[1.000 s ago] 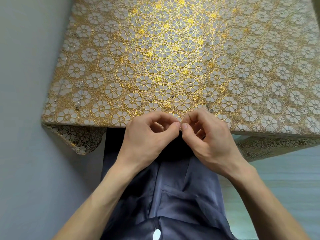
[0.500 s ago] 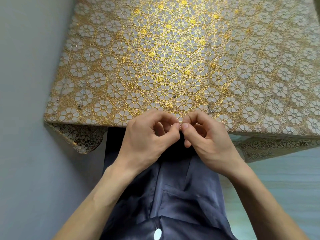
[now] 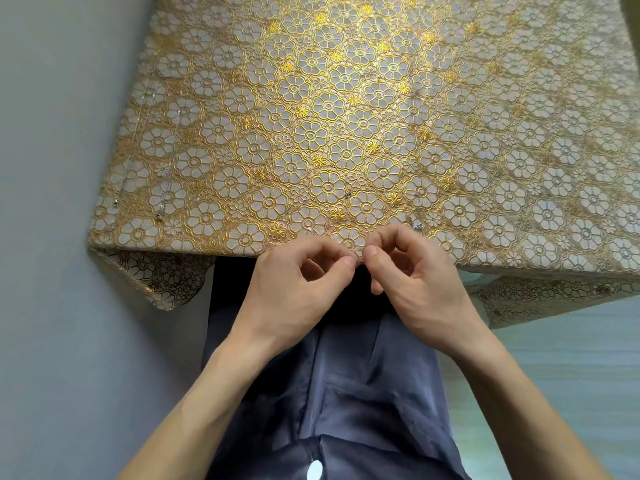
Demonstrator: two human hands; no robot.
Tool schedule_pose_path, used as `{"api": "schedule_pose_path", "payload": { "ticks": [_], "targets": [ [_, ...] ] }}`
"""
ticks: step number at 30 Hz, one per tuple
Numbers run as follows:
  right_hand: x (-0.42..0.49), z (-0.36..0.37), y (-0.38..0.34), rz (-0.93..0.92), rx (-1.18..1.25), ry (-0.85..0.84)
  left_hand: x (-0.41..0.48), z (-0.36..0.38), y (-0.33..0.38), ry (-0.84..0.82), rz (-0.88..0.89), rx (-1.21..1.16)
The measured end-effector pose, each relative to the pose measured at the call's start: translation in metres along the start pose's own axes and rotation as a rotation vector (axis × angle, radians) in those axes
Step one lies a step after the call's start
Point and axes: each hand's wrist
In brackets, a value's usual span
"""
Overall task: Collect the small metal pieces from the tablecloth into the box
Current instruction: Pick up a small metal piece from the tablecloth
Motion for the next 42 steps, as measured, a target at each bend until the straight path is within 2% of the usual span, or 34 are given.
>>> {"api": "schedule_pose_path", "payload": {
  "ticks": [6, 13, 21, 29, 31, 35, 38, 42],
  "targets": [
    [-0.005, 0.000, 0.003, -0.025, -0.048, 0.042, -0.002, 0.008, 0.004, 0.036, -0.012, -0.134],
    [-0.010, -0.004, 0.007, -0.061, -0.152, 0.061, -0.002, 0.013, 0.004, 0.024, -0.018, -0.161],
    [-0.006, -0.005, 0.008, -0.105, -0.250, 0.068, 0.003, 0.011, 0.008, 0.072, 0.027, 0.014],
    [-0.008, 0.008, 0.007, 0.006, 0.069, 0.062, 0.002, 0.018, 0.006, 0.155, 0.121, 0.115],
    [-0.009, 0.010, 0.006, 0.007, 0.088, 0.068, 0.002, 0.018, 0.004, 0.132, 0.086, 0.059],
    [-0.009, 0.016, 0.006, -0.019, 0.025, 0.114, 0.000, 0.022, 0.001, 0.064, -0.042, -0.223],
    [-0.008, 0.018, 0.004, 0.014, 0.134, 0.112, 0.000, 0.023, 0.002, 0.045, -0.055, -0.309],
    [-0.008, 0.019, 0.003, -0.009, 0.067, 0.110, 0.003, 0.020, 0.002, 0.013, -0.063, -0.408]
  ]
}}
Point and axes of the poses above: each hand's wrist, its own x-axis towards the middle knuckle, its own z-axis out of the palm, y = z × x, and after that the axes turned 6 degrees about -y, right-handed
